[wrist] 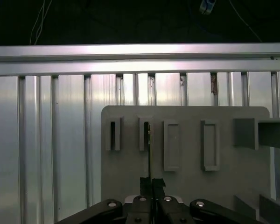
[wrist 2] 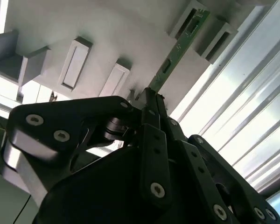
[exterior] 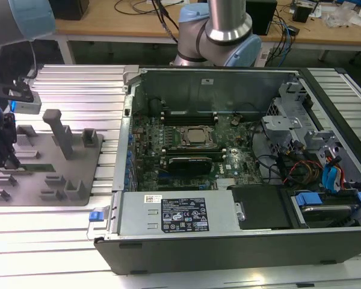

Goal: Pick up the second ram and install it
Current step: 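Pick up the second ram and move it above second insertion slot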

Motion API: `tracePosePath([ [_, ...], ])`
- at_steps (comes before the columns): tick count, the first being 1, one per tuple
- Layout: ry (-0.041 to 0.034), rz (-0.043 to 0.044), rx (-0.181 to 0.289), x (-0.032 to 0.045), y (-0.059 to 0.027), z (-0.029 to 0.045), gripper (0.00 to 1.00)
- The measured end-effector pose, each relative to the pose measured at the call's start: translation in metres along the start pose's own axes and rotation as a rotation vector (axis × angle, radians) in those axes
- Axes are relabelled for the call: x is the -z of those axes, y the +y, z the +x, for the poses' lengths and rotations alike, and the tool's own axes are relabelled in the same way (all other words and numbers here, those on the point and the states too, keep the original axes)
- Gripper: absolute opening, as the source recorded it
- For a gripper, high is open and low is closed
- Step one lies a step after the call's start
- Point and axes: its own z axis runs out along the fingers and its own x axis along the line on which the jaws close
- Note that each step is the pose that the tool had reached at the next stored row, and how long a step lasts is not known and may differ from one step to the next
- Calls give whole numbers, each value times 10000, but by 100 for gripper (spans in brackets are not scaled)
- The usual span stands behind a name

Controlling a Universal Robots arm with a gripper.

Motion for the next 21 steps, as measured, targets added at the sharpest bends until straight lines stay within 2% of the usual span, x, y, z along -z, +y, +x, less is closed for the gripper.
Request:
tracePosePath([
  [4, 11, 0, -4, 183, 9, -20, 9],
  [6, 11, 0, -1, 224, 9, -34, 9],
  [8, 17, -1, -1, 326, 15, -80, 9],
  [16, 16, 0, -1, 676, 28, -99, 9],
  [18, 16, 0, -1, 741, 30, -101, 9],
  [21, 16, 0, -1, 923, 38, -110, 9],
])
